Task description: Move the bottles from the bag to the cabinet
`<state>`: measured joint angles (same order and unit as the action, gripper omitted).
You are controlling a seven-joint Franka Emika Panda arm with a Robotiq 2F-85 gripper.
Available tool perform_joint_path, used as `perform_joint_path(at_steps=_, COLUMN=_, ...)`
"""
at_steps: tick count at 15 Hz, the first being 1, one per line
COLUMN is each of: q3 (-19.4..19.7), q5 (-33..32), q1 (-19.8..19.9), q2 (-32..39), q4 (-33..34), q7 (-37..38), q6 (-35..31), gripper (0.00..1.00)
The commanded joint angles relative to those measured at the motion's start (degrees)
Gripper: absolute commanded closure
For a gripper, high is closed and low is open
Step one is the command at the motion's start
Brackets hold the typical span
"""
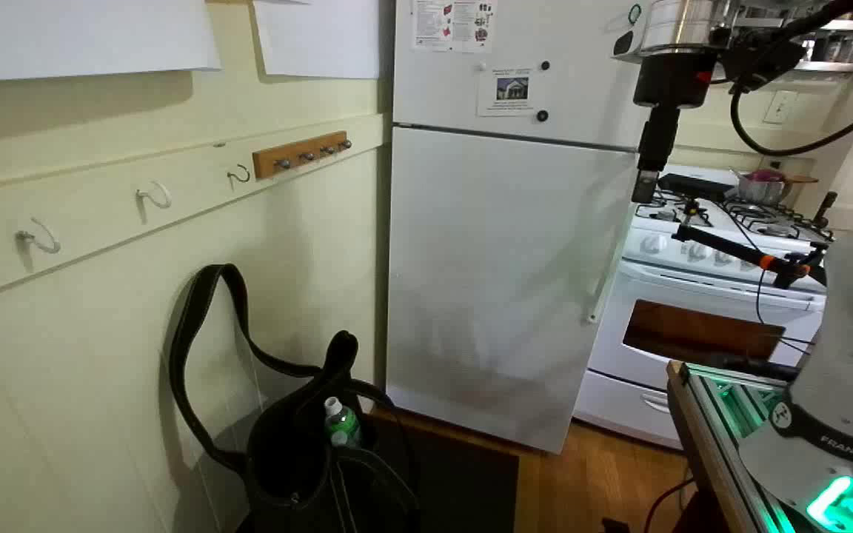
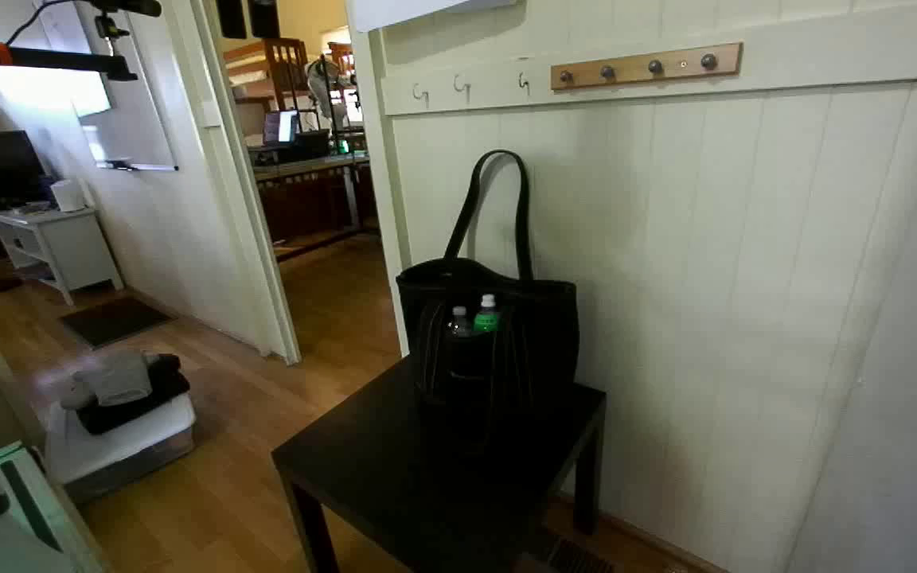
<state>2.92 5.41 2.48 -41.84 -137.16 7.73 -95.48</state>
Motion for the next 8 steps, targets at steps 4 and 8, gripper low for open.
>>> perform_joint_path(at_steps=4, q3=-0.6, q5=0.4, q1=0.8, q2=0.1, q4=0.2, q7=-0.4, q6=0.2, gripper=0.00)
perform_joint_path(at_steps=8, q3=-0.8, q5=0.0, q1=1.3, q2=1.7, q4=-0.9, q7=0.3, q6=-3.3, gripper=0.00)
